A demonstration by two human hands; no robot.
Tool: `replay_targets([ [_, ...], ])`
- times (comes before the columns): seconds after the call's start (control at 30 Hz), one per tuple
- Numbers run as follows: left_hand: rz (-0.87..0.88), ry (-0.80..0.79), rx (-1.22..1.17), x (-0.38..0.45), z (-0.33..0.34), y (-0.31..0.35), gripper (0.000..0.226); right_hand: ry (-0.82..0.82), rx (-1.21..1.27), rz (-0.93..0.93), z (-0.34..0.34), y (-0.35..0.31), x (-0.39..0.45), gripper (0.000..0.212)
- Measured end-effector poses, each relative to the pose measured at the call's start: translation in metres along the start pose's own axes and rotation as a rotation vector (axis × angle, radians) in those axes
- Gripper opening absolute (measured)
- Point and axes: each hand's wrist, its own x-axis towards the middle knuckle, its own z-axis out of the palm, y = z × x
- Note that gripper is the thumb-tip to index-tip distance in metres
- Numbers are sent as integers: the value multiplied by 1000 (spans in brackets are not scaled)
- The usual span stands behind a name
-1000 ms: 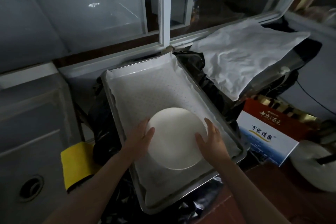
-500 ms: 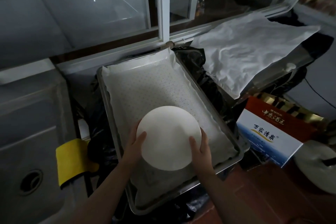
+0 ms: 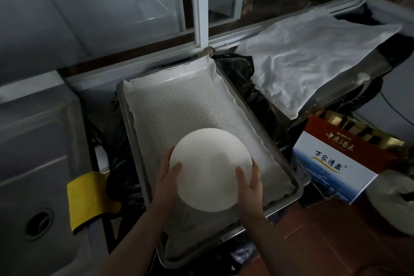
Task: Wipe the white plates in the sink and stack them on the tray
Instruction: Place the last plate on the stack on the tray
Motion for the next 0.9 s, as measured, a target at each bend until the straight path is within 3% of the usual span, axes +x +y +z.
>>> replay_targets([
  [0.4,87,-31,-64,-9,5,18,60,-2,45,-86,2,-32,-6,42],
  [0.5,152,-47,-27,-6,8,24,49,-2,20,-87,3,-38,-7,53],
  [0.6,193,-51,38,-9,9,30,55,12,-33,-97,0,-43,-9,72],
  [0.73,319,-108,195,-12,7,36,64,25,-77,-104,-6,-51,-13,70],
  [0.9,383,-222,274,-17,6,45,55,22,-125,-192,-15,-56,-26,61],
])
